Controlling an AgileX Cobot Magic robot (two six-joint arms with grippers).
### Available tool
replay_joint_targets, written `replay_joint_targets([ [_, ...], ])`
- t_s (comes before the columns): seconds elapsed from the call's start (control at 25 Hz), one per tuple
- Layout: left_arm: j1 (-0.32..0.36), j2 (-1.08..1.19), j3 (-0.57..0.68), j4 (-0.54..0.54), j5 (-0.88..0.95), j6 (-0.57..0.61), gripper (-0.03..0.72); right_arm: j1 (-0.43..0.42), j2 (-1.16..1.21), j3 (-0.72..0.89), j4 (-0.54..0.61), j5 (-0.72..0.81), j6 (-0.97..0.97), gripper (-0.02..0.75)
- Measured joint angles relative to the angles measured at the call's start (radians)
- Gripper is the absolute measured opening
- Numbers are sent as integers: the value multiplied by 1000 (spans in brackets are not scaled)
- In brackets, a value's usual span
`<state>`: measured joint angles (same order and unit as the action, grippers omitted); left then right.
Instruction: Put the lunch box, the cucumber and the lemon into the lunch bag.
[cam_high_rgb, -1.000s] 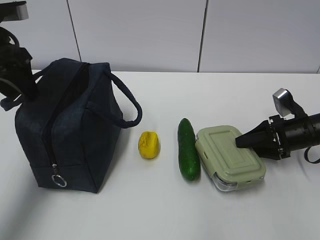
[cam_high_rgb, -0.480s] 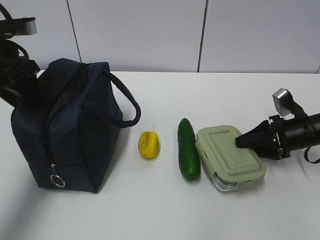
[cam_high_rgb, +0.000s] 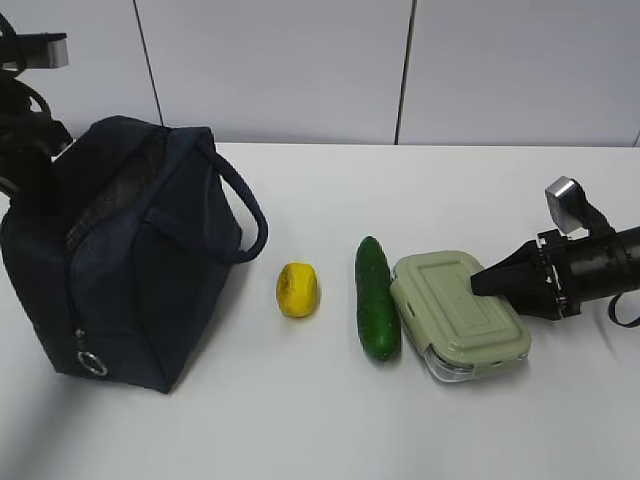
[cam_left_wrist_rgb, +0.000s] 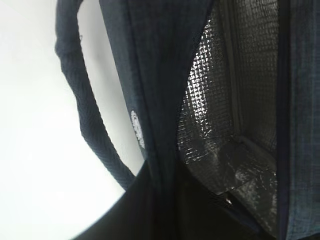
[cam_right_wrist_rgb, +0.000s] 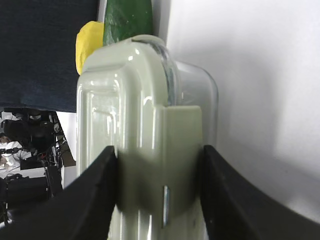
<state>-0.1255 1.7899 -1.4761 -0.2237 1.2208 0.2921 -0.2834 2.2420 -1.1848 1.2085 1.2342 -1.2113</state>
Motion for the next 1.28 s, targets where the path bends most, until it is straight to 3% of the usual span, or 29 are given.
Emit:
replay_joint_targets([
  [0.32, -13, -66, 0, 61, 0, -32, 11, 0, 0, 0, 6, 0, 15, 366],
  [0.72, -123, -68, -2, 196, -2, -96, 11, 5, -9, 0, 19, -13, 47, 363],
  [1.28, -131, -68, -2, 215, -2, -115, 11, 7, -86, 3, 13, -102, 59, 359],
])
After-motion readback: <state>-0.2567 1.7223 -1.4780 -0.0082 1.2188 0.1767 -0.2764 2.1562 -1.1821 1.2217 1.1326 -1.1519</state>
